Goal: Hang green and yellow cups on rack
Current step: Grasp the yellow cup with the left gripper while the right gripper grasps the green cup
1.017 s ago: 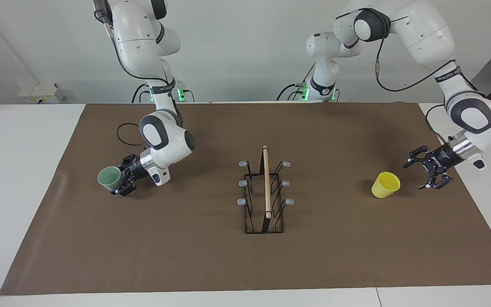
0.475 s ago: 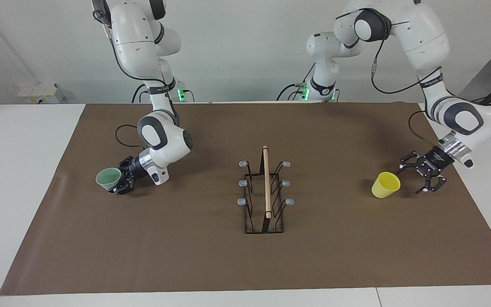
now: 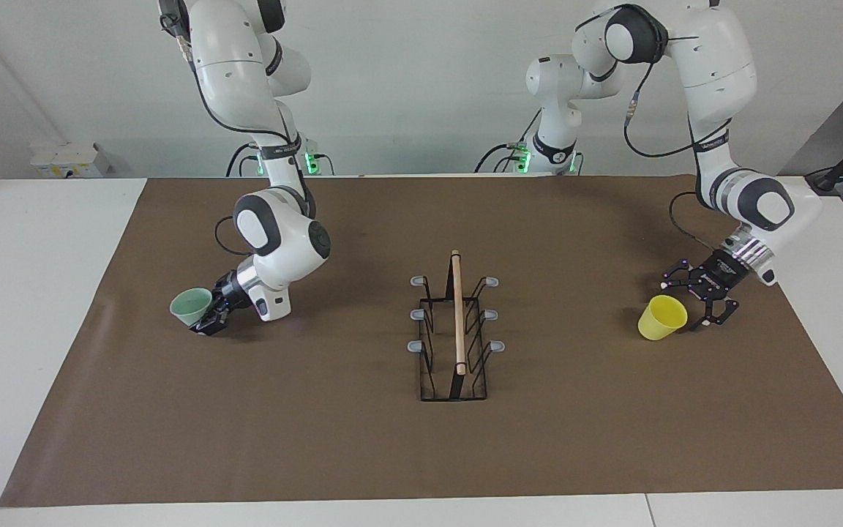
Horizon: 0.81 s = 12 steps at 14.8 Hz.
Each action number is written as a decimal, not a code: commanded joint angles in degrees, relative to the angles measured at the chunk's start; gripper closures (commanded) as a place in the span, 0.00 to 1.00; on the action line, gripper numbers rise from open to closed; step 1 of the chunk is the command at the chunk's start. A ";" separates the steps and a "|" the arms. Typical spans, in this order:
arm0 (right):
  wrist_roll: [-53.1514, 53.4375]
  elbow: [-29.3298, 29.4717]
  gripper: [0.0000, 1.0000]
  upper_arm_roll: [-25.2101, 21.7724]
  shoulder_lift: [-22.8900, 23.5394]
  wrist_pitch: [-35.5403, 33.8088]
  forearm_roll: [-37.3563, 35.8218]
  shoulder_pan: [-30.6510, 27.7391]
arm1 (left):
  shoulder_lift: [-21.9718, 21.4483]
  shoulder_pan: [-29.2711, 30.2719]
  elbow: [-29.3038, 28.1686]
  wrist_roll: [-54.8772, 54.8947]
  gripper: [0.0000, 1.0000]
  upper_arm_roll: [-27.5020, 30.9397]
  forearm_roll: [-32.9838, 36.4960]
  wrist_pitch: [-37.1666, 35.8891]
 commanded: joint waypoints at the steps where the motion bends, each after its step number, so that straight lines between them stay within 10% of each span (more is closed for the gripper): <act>1: -4.82 5.55 1.00 0.45 -2.23 -0.38 12.82 -0.39 | -2.48 -2.54 -3.48 1.64 0.00 0.06 -4.38 3.40; 9: -8.00 9.00 1.00 0.89 -8.99 1.43 45.70 -0.48 | -2.48 -2.72 -2.78 1.74 0.01 -5.03 -8.52 9.74; 12: -9.58 8.30 1.00 0.89 -11.45 6.18 56.51 -0.74 | -4.23 -2.81 -2.34 1.03 0.26 -8.36 -8.61 14.20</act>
